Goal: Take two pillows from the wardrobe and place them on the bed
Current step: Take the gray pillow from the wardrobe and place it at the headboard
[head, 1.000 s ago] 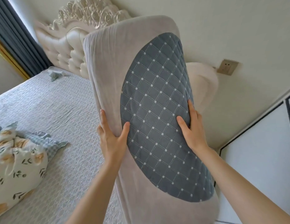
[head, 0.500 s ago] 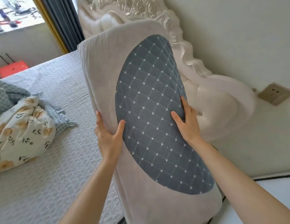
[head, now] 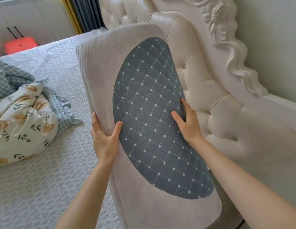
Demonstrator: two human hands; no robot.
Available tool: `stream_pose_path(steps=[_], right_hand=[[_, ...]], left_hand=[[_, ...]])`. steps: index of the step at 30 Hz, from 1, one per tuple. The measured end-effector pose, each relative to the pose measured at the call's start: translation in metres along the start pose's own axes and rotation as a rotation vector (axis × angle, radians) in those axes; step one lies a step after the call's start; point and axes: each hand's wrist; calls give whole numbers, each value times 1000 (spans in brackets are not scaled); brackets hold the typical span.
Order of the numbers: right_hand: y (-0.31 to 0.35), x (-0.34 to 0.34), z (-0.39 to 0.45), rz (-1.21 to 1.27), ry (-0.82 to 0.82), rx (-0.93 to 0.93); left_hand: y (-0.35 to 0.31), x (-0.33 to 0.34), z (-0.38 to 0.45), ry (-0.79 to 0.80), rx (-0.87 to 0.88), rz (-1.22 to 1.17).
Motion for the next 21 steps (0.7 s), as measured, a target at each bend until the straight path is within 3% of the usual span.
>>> stream_pose_path(steps=[8,14,18,21], right_hand=[[-66,58,49,72,54,107],[-117,89,85,-59,124,146],[-162,103,112,-168,271,148],[-199,118,119,-213,480,210]], left_hand=[[44,42,66,30,-41,63],[98,87,78,35,-176,85],[140,115,73,100,-308,59],[172,131,65,181,-382,98]])
Point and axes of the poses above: each hand's wrist, its own z-axis towards the middle knuckle, its own x-axis out of the palm, y = z × x, and after that the axes turned 4 degrees about -x, right-handed
